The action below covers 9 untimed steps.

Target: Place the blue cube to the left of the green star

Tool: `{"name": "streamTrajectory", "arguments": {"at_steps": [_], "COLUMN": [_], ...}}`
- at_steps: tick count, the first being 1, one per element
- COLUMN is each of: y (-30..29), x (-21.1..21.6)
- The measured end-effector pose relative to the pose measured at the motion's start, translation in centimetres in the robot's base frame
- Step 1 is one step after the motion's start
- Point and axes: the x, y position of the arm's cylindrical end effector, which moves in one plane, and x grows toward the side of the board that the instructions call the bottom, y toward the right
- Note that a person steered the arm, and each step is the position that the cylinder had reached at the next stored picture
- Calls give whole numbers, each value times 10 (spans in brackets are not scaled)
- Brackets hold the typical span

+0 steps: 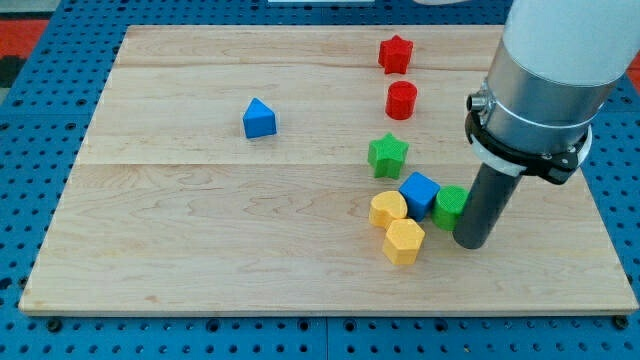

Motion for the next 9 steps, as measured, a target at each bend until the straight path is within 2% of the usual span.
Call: {"name": "streamTrajectory", "arguments": {"at_steps": [1,2,4,6,7,8,9], "y": [48,58,-81,-71,-131,-167,-167], "x": [4,-27,-53,-57,-61,-91,-96]}}
